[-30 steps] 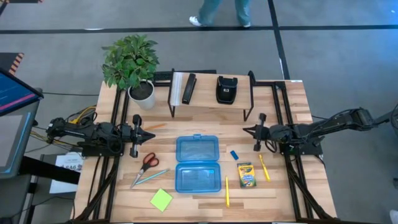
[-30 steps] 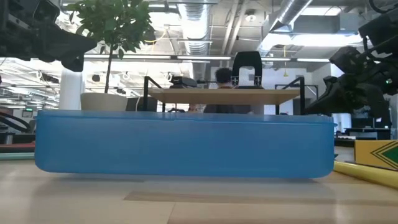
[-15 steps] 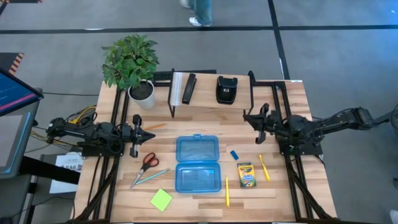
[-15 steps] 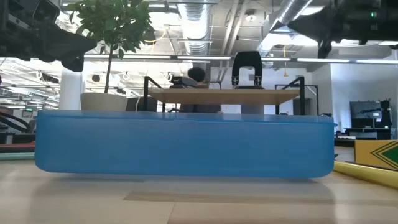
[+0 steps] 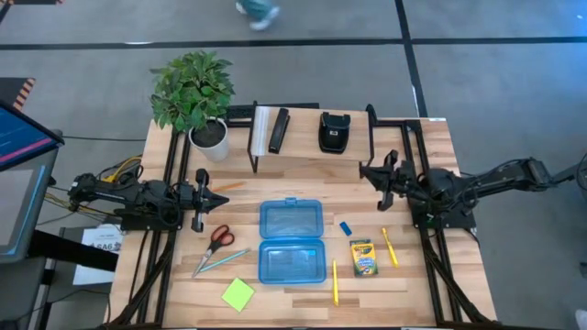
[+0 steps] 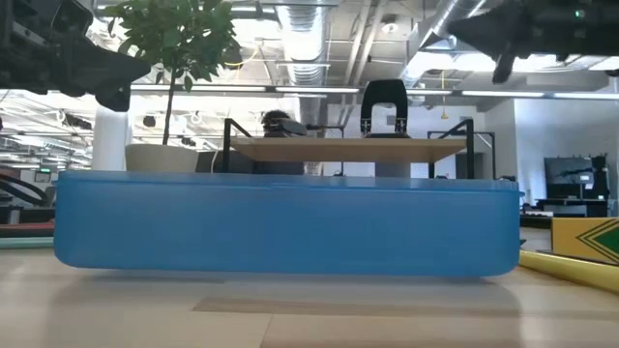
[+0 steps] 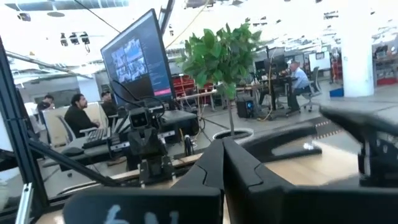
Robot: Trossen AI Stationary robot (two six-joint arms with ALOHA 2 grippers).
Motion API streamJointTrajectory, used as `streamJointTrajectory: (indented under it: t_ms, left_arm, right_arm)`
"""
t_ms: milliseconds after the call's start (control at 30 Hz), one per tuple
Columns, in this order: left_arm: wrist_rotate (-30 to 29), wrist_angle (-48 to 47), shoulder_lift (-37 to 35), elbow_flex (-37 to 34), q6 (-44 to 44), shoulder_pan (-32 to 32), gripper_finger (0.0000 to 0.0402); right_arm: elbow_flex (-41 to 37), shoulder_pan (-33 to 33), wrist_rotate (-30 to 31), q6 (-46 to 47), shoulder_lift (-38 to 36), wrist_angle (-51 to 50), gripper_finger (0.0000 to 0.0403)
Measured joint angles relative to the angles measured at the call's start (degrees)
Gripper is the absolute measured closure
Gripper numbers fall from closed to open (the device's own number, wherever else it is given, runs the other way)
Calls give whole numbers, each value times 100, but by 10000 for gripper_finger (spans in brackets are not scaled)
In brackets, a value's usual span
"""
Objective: Pack school essentials
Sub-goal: Adjust the yellow box of crayons
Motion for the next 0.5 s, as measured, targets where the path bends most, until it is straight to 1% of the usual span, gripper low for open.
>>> streamJointTrajectory:
  t_ms: [67, 133, 267, 400, 500]
  left_arm:
    - [1, 0, -1, -1, -45, 0, 401]
    - [1, -2, 0, -2, -245, 0, 401]
    - [0, 0, -1, 0, -601, 0, 401]
    - [-67, 27, -2, -2, -488, 0, 401]
    - [-217, 34, -2, 0, -458, 0, 401]
  right_arm:
    - [270, 66, 0, -92, 0, -318, 386]
    - [663, 149, -1, -119, 74, -863, 381]
    - [1661, 363, 21, -101, 410, -2415, 363]
    - [2499, 612, 203, 303, 891, -3944, 343]
    - [2906, 755, 352, 697, 1219, -4900, 332]
